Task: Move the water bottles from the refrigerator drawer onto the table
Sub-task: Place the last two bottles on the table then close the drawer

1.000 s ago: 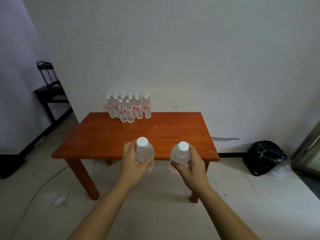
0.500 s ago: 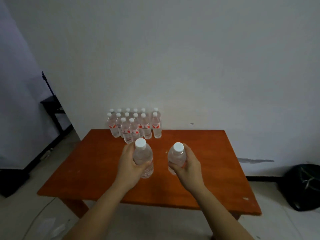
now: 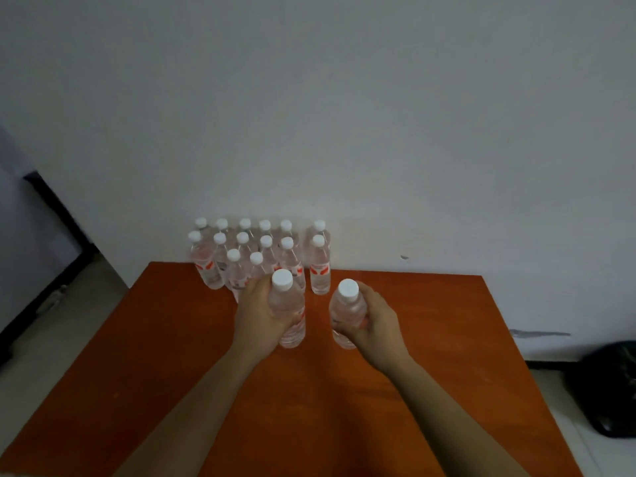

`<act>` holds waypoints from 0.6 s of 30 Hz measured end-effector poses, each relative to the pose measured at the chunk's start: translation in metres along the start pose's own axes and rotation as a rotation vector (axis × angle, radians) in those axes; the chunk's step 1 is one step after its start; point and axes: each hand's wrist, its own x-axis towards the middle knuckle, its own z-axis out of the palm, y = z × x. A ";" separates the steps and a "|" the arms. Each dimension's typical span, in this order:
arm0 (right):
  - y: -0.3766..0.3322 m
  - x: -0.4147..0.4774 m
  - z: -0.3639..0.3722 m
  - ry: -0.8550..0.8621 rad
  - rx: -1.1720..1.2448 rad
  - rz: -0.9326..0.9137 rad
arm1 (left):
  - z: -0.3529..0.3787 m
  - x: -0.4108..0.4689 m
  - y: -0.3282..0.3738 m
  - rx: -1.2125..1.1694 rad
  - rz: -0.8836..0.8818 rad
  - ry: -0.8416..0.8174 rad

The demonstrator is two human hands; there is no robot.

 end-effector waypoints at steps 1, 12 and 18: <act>0.003 0.012 0.008 0.004 -0.042 0.026 | 0.004 0.015 -0.013 0.017 0.001 -0.022; 0.029 0.131 0.083 -0.100 -0.391 0.321 | 0.054 0.140 -0.117 0.289 0.132 -0.363; 0.052 0.168 0.115 -0.175 -0.306 0.353 | 0.077 0.163 -0.139 0.389 0.150 -0.405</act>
